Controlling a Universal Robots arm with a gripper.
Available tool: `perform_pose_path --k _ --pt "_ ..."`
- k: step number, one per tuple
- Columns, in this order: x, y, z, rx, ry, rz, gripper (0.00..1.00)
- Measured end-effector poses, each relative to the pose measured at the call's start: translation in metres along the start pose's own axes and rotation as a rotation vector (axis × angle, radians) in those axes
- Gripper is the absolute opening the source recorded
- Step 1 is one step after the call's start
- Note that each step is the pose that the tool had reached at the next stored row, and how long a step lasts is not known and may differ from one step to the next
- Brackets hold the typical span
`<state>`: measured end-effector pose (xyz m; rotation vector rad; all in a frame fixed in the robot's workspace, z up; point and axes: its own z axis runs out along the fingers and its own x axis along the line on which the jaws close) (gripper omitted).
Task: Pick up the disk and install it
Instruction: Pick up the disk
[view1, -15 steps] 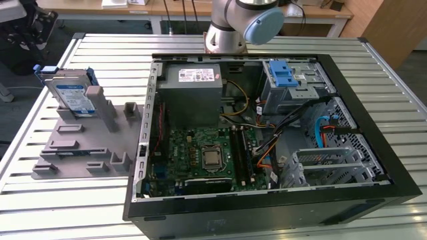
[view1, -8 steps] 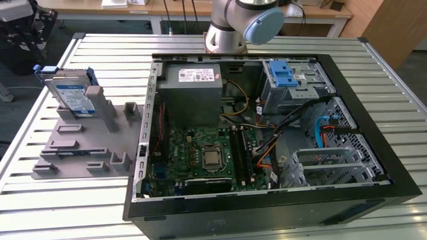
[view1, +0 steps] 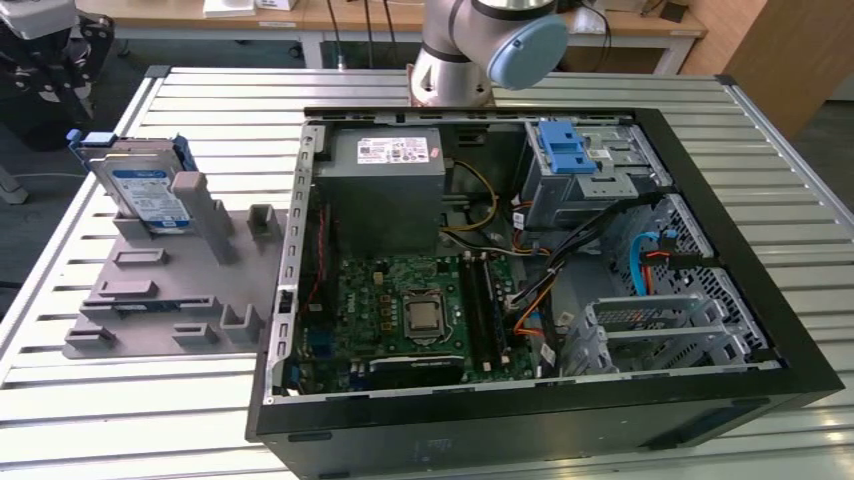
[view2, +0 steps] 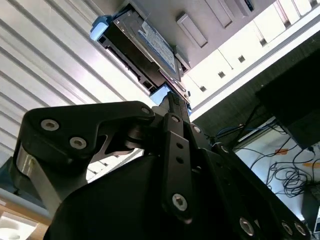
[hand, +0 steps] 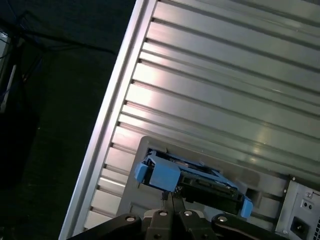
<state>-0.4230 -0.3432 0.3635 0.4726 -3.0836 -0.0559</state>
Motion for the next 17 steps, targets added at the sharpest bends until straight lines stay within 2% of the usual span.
perform_pose_path --k 8,17 --pt "0.0000 0.0000 0.0000 0.0015 0.0036 -0.093 0.11" --pt "0.0000 0.0000 0.0001 0.0029 0.0066 -0.177 0.11"
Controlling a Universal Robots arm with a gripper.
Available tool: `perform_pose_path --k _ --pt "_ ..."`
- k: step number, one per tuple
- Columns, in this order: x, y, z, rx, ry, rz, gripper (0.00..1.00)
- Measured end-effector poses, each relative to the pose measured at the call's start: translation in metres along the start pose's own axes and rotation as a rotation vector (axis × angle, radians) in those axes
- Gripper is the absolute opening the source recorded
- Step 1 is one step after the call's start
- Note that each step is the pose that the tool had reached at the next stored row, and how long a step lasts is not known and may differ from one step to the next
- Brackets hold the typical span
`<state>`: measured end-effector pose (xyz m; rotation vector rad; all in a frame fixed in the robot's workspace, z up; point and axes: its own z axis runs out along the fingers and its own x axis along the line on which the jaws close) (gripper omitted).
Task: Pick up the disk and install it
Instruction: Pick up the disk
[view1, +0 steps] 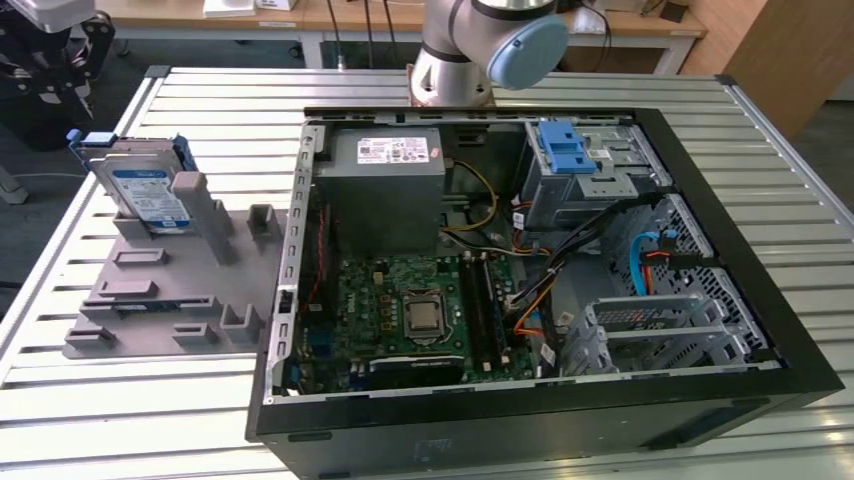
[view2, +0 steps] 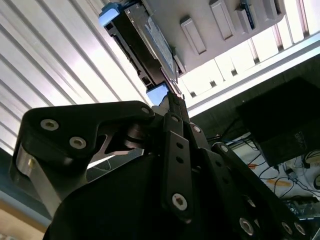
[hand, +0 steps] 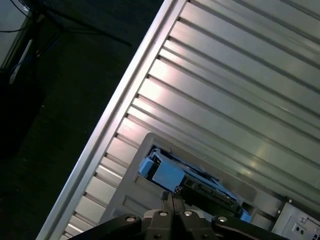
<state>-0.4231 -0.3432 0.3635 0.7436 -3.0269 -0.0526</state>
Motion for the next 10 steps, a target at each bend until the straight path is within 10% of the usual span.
perform_pose_path --k 10 --pt "-0.0001 0.0000 0.0014 0.0048 -0.0096 -0.122 0.11"
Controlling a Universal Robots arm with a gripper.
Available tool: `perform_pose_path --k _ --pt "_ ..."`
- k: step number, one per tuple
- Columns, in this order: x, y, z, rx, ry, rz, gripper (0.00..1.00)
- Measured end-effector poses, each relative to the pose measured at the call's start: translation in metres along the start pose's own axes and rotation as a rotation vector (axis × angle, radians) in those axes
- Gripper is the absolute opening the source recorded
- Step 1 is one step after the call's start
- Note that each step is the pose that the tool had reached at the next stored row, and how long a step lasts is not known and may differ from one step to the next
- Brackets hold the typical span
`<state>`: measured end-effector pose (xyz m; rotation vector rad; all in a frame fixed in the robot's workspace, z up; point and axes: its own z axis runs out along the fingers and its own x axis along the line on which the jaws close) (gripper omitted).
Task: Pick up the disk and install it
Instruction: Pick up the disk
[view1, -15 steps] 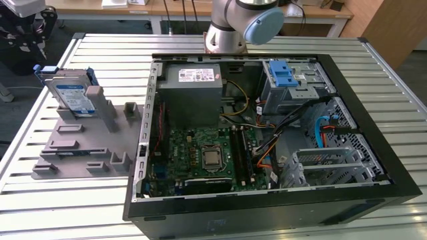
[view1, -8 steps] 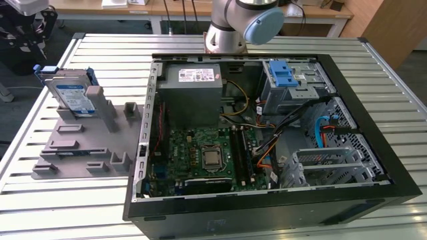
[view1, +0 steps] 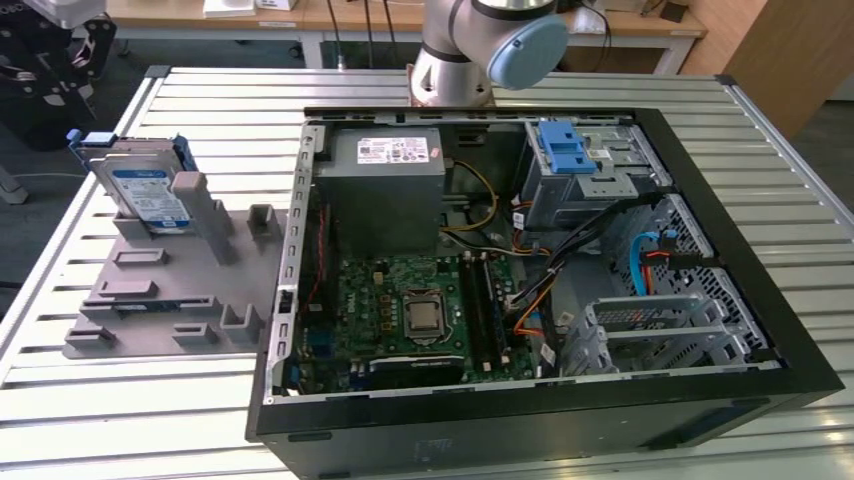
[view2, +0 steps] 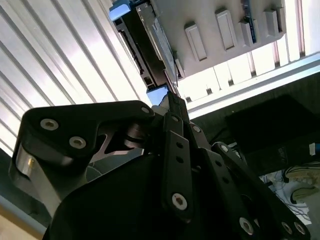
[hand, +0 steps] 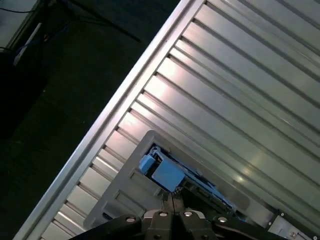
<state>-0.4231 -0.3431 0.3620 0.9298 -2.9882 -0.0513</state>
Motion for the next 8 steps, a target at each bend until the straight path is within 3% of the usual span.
perform_pose_path --k 8 --pt "0.0000 -0.0001 0.0008 -0.0014 0.0014 -0.132 0.11"
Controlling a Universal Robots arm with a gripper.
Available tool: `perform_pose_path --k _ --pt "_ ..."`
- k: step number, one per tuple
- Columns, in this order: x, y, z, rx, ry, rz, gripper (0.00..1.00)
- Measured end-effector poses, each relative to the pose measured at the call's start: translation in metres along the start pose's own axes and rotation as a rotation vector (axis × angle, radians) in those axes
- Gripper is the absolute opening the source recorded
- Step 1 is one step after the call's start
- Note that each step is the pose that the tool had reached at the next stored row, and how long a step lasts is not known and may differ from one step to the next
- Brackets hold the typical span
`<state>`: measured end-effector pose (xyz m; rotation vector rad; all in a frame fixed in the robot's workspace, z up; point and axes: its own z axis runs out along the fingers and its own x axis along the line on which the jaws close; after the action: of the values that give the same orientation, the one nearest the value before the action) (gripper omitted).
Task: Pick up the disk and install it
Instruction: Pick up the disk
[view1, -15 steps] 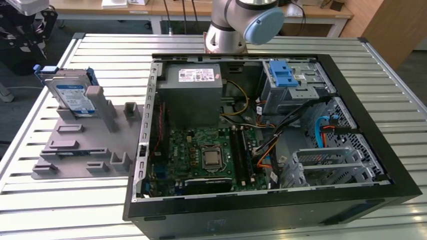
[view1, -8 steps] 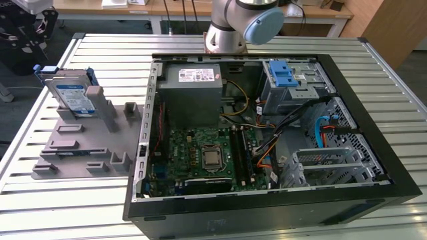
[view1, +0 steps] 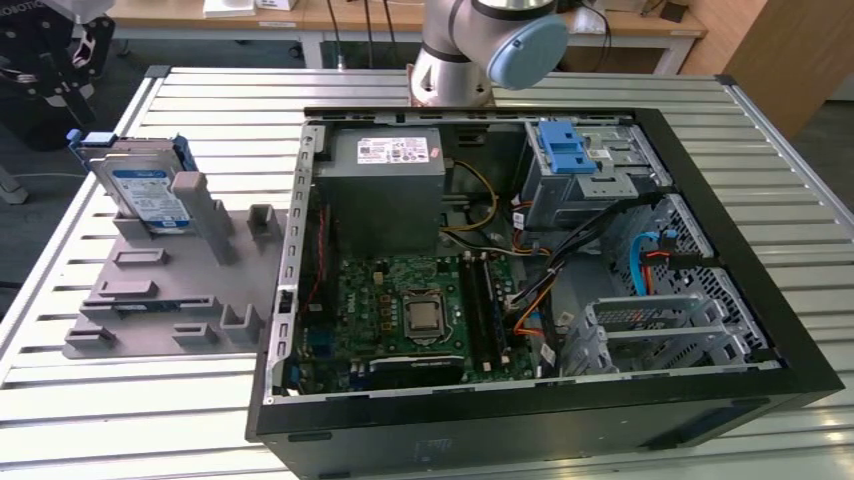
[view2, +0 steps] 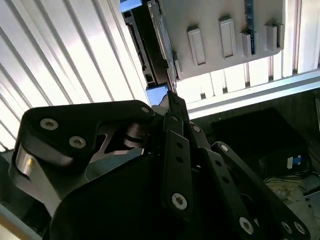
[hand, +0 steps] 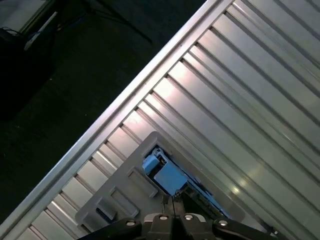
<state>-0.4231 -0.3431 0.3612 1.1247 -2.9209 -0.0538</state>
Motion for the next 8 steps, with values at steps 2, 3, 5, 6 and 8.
perform_pose_path --k 2,3,5,6,8 --pt "0.0000 0.0000 0.0001 0.0002 0.0003 -0.033 0.11" --pt "0.0000 -0.0001 0.0002 0.0005 0.0006 -0.049 0.11" --pt "0.0000 -0.0001 0.0003 0.0010 0.0011 -0.085 0.11" --pt "0.0000 0.0000 0.0003 0.0012 0.0014 -0.101 0.11" --pt "0.0000 0.0000 0.0004 0.0017 0.0020 -0.135 0.11"
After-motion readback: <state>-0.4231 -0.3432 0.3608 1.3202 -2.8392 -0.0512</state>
